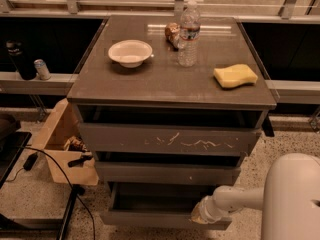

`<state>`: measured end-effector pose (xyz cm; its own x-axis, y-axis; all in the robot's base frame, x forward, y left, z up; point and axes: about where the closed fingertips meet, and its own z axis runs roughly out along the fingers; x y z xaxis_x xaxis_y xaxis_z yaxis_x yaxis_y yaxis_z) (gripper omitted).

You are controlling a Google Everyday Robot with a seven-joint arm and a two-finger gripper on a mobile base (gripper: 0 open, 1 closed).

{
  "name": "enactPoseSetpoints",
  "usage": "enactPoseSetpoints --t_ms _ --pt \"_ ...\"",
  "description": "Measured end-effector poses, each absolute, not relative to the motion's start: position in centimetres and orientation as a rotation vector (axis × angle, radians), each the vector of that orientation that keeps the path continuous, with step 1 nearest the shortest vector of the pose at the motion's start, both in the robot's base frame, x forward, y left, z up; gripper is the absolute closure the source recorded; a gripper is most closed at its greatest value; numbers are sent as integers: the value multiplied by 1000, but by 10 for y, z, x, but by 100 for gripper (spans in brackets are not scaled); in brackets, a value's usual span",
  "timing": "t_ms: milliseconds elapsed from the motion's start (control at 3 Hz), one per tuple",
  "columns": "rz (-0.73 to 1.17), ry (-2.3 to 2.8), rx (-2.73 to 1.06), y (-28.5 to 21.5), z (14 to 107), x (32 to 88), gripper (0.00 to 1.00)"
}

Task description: Open bottom drawer

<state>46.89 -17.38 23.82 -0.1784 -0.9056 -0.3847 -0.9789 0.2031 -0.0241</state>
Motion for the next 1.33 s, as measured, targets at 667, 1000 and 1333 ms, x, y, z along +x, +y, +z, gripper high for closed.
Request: enactPoseSetpoints --t_ms 667,1000,1333 --pt "286 2153 -1753 -176 234 483 100" --pt "270 2123 -1752 -175 232 493 100" --pt "263 2092 -1753 -172 228 503 100"
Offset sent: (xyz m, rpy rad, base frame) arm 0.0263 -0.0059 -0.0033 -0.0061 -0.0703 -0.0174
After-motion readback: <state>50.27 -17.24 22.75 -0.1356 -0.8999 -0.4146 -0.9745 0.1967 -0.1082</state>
